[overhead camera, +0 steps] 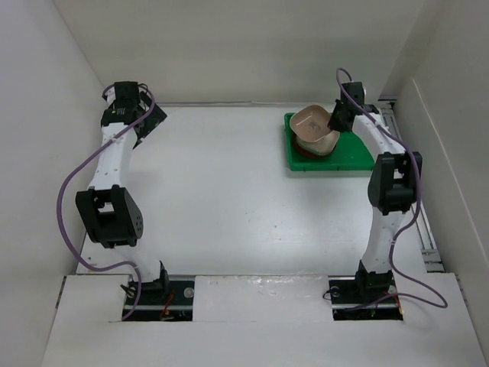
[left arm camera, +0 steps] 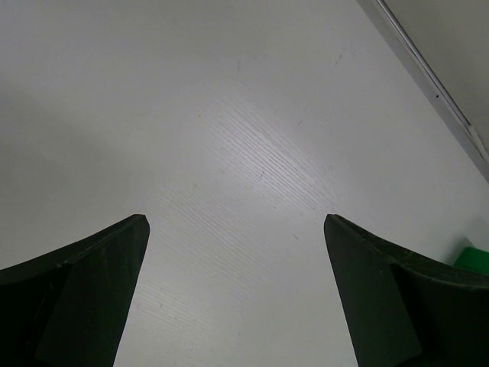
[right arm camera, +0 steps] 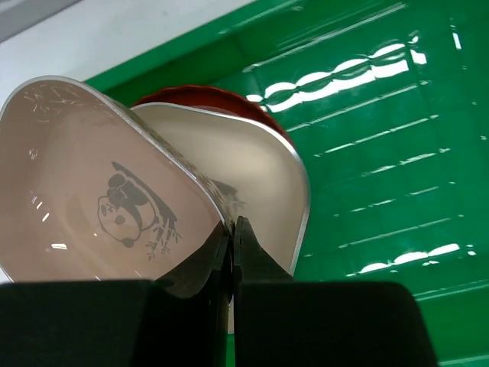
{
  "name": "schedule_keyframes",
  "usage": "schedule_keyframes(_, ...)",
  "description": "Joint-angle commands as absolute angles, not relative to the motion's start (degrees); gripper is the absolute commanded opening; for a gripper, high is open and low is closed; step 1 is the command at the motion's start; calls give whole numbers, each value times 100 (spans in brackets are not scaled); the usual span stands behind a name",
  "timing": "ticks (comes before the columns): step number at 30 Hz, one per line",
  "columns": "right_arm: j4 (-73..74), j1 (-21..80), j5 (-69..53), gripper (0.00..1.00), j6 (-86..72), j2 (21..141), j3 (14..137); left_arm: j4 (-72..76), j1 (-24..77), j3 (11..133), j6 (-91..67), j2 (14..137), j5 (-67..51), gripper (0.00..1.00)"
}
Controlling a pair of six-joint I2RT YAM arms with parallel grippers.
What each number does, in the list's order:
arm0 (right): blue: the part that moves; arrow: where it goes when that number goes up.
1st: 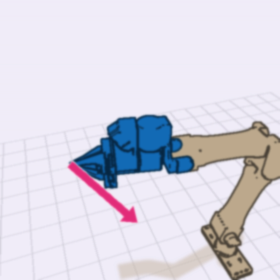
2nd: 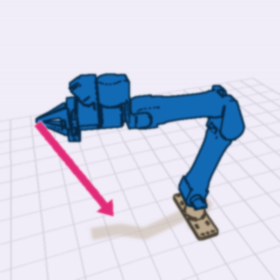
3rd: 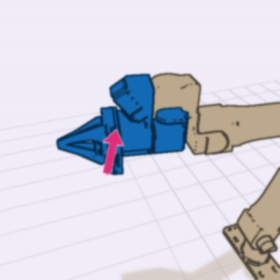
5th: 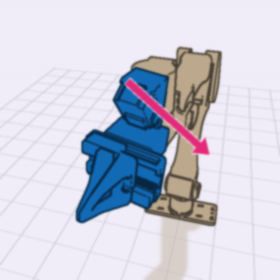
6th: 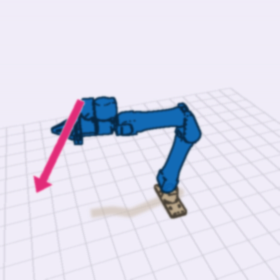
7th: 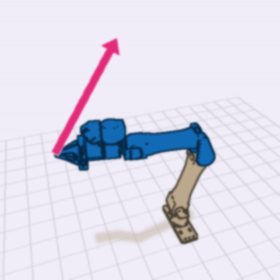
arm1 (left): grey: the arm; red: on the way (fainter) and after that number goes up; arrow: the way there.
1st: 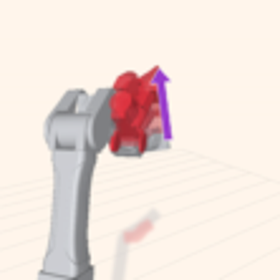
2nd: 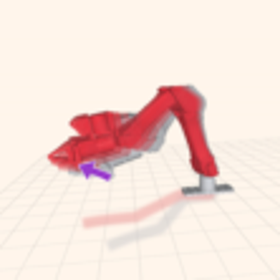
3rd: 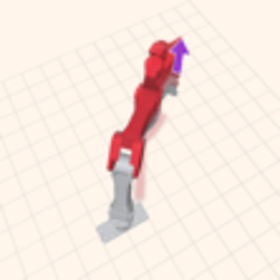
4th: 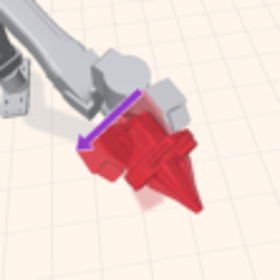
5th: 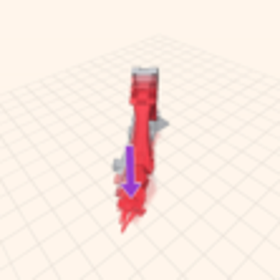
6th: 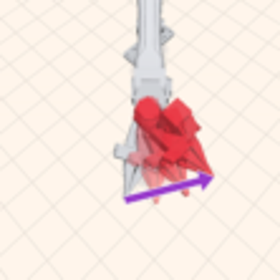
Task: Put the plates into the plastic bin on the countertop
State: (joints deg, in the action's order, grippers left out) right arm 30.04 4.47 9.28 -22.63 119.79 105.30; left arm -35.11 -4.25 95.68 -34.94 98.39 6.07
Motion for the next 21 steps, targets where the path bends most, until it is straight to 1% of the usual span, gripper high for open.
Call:
schedule_keyframes(1, 2910, 115, 608, 0, -2057, 11761, 10723, -3322, -439, 9589, -3393, 9668, 431, 100)
schedule_keyframes(5, 2891, -79, 317, 0, -1995, 11760, 10608, -3322, -439, 9589, -3340, 9668, 378, 100)
schedule_keyframes(7, 2962, -141, 264, 4, -1995, 11760, 10661, -3322, -439, 9589, -3340, 9721, 378, 100)
schedule_keyframes(9, 2962, -141, 264, 11, -1995, 11760, 10661, -3322, -439, 9589, -3340, 9721, 378, 100)
schedule_keyframes(12, 2962, -141, 264, 12, -1995, 11646, 10591, -3322, -439, 9589, -3340, 9721, 378, 100)
schedule_keyframes(14, 2909, -141, 211, 22, -2047, 11506, 10468, -3322, -439, 9589, -3340, 9721, 378, 100)
schedule_keyframes(15, 2909, -141, 150, 26, -2048, 11453, 10416, -3322, -439, 9589, -3340, 9721, 326, 100)
schedule_keyframes(18, 2760, -141, -18, 47, -2117, 11164, 10257, -3322, -439, 9589, -3340, 9721, 273, 100)
schedule_keyframes(19, 2760, -141, -18, 60, -2118, 11075, 10196, -3261, -439, 9589, -3288, 9721, 272, 100)
schedule_keyframes(20, 2708, -80, -18, 88, -2188, 10987, 10134, -3261, -439, 9537, -3287, 9721, 272, 100)
schedule_keyframes(21, 2707, -79, -18, 98, -2275, 10769, 10134, -3261, -439, 9536, -3287, 9721, 272, 100)
